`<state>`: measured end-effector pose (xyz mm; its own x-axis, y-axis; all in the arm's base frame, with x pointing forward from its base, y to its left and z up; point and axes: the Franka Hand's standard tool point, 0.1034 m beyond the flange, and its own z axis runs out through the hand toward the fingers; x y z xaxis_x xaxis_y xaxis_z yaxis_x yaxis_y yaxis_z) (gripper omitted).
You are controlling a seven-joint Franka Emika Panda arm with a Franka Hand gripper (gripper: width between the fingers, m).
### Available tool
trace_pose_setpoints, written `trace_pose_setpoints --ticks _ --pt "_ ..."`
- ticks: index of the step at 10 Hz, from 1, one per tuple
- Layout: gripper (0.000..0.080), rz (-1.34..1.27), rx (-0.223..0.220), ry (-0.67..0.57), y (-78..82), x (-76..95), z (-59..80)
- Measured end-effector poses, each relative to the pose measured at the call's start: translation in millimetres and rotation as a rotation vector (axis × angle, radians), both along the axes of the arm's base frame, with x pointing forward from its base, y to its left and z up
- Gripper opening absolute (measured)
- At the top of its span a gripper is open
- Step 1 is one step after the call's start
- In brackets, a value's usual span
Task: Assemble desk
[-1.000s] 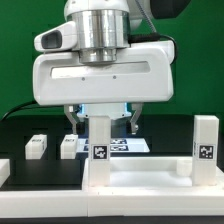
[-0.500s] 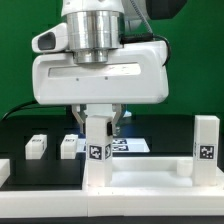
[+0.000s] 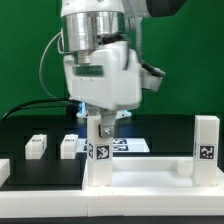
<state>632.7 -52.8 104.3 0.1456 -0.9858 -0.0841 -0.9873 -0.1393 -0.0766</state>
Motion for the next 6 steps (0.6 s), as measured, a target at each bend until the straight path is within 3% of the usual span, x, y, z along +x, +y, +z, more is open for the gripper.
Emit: trace_pose_setpoints --ticks 1,3,6 --pt "0.0291 -0.146 0.042 0.006 -3.4 0.5 -0.2" --pt "0.0291 -0.352 0.072 0.023 -3.2 0.8 -0.2" --pt "0.0291 -0.465 0.078 0.038 0.3 1.1 0.1"
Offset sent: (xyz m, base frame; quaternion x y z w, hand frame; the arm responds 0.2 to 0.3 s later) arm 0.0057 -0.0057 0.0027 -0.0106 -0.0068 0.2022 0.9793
